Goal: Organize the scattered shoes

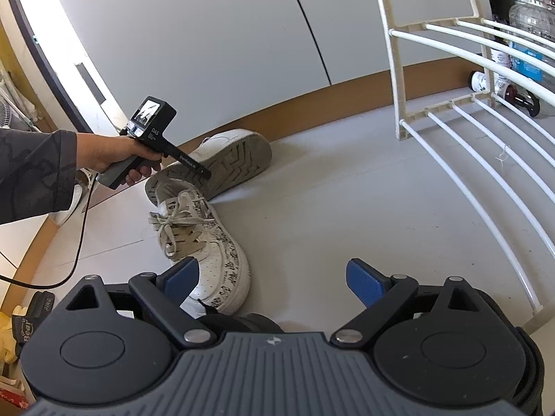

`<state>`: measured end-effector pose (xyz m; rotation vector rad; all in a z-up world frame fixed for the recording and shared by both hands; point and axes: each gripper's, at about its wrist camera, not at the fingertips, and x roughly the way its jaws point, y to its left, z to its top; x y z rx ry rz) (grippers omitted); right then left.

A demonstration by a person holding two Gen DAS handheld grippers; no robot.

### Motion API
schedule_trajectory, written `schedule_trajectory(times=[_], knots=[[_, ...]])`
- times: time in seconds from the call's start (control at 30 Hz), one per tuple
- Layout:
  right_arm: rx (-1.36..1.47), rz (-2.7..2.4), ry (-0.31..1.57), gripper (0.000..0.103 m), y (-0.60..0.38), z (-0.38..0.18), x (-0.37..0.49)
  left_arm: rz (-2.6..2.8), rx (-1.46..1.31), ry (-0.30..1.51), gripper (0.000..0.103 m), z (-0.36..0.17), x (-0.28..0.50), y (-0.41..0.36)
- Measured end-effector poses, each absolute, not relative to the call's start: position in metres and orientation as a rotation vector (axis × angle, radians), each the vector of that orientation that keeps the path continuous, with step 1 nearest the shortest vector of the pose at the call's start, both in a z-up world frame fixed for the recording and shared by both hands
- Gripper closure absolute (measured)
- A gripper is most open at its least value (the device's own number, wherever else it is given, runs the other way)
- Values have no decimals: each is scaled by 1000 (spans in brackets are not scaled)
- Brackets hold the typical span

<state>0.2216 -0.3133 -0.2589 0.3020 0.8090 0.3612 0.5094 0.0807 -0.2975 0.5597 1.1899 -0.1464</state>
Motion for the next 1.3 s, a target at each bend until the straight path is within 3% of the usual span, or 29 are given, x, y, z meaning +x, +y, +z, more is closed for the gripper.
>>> schedule_trajectory(times=[0.43, 0.6, 0.77, 1.3], knots=[[258, 437, 782, 8, -276, -249, 232, -28, 470, 1225, 8, -278, 443, 186], [230, 468, 775, 8, -256, -248, 237, -20, 463, 1234, 9, -286, 439, 187], [162, 500, 771, 8, -234, -245, 245, -4, 423, 1243, 18, -278, 400, 208], [6, 667, 797, 8, -184, -237, 227, -10, 389, 1268, 18, -275, 317, 219]])
